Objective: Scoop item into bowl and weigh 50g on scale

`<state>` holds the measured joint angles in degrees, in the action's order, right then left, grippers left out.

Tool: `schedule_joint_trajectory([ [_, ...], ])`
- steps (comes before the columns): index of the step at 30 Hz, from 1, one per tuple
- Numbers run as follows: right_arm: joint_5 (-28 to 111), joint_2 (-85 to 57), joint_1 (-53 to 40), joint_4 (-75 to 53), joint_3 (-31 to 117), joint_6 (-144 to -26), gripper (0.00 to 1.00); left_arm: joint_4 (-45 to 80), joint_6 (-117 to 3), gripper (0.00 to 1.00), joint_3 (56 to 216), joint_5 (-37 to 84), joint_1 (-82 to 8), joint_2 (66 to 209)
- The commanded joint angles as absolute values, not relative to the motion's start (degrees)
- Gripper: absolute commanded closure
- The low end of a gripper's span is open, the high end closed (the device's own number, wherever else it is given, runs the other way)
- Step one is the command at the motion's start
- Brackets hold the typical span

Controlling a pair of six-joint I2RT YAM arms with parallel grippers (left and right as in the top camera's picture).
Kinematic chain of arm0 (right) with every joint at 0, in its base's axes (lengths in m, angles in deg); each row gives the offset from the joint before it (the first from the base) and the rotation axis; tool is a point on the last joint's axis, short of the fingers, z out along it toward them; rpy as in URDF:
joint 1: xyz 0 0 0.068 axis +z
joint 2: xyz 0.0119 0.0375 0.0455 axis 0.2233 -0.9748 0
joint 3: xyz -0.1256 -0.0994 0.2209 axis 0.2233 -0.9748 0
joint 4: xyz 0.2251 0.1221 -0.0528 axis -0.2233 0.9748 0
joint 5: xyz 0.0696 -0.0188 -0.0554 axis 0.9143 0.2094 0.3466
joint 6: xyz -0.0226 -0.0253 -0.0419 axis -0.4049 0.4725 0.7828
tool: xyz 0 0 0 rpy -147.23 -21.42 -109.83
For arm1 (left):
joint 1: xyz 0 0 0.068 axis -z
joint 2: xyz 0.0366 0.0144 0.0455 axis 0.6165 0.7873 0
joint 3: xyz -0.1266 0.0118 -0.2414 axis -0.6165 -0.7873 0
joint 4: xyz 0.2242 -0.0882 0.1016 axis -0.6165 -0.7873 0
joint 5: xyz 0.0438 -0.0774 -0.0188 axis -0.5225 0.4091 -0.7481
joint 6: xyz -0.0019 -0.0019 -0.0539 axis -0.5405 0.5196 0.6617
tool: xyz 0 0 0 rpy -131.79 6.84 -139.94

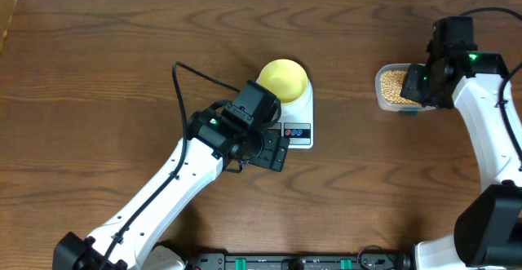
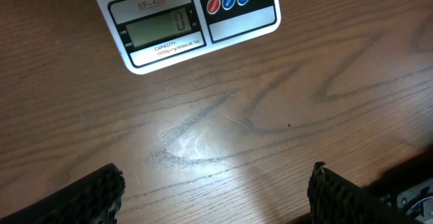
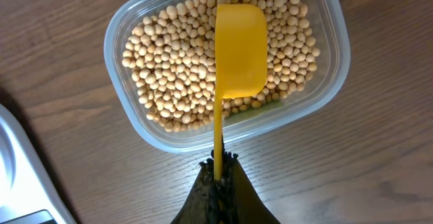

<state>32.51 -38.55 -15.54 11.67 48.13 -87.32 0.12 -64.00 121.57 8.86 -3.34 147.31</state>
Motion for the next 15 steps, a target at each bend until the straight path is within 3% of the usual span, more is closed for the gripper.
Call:
schedule_joint_trajectory([
  [1, 36.7, -40.3, -16.8, 11.6, 48.0, -87.3, 0.99, -0.2, -65.5, 0.11, 121.7, 8.5, -3.2, 146.4],
  [15, 43.0, -40.8, -17.1, 13.0, 48.0, -86.4, 0.99, 0.1, -65.5, 0.11, 121.7, 8.5, -3.2, 146.4],
])
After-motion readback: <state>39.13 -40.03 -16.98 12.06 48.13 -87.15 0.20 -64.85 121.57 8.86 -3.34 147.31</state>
